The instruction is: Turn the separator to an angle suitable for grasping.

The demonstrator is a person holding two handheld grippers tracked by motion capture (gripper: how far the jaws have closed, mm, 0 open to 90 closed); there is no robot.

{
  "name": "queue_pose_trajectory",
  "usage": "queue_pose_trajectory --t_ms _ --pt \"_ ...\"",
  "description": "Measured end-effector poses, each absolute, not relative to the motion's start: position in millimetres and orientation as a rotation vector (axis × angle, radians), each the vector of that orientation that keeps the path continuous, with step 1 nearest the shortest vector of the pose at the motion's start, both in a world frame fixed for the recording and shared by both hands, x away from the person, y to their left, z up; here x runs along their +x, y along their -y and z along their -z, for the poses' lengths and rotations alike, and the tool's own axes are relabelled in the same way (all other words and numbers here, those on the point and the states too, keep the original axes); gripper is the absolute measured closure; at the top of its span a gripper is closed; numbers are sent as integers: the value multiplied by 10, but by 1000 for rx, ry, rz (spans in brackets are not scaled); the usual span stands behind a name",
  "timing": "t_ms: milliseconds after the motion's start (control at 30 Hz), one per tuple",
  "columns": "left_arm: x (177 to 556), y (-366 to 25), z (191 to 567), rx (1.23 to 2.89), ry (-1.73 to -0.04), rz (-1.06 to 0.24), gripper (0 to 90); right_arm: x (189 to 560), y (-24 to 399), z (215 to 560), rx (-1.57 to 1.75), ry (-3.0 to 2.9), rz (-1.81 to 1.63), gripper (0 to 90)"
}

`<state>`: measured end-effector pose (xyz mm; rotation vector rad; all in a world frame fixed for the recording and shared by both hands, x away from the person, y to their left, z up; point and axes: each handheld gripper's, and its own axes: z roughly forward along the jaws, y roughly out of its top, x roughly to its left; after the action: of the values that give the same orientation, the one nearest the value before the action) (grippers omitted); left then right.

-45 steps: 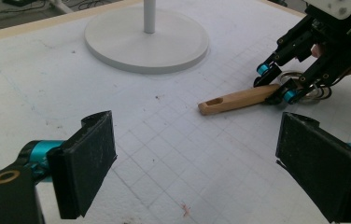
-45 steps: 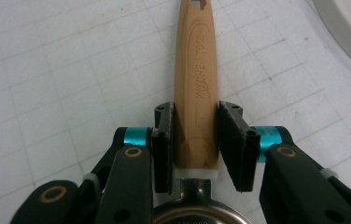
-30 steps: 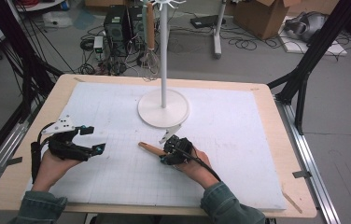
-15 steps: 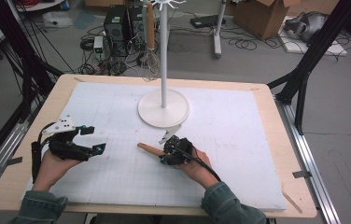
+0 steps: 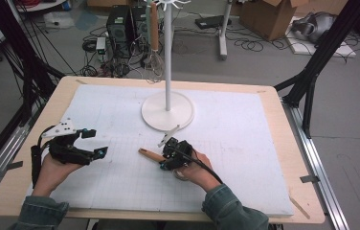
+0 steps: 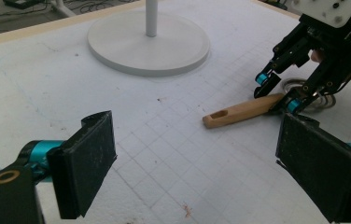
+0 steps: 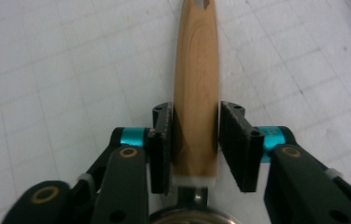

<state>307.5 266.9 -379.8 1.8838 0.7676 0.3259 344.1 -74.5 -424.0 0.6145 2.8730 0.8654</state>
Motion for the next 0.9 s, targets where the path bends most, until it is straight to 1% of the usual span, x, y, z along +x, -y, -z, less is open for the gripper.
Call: queue_pose_trajectory --t_ms 133,367,600,733,900 --pt "3076 -2676 3797 1881 -770 -324 125 3471 627 4221 591 -2882 -855 593" --pt "3071 -2692 3782 1874 -767 -329 125 3590 327 4226 588 -2888 -827 599" --pt "3073 -2699 3782 1872 -769 -328 124 3657 125 4219 547 -2882 -751 662" --pt "3069 -2691 3773 1872 -765 -330 125 3645 112 4213 568 -2879 -741 686" --pt "3061 -2695 3766 1868 -767 -330 124 3633 111 4206 551 -2871 -737 688"
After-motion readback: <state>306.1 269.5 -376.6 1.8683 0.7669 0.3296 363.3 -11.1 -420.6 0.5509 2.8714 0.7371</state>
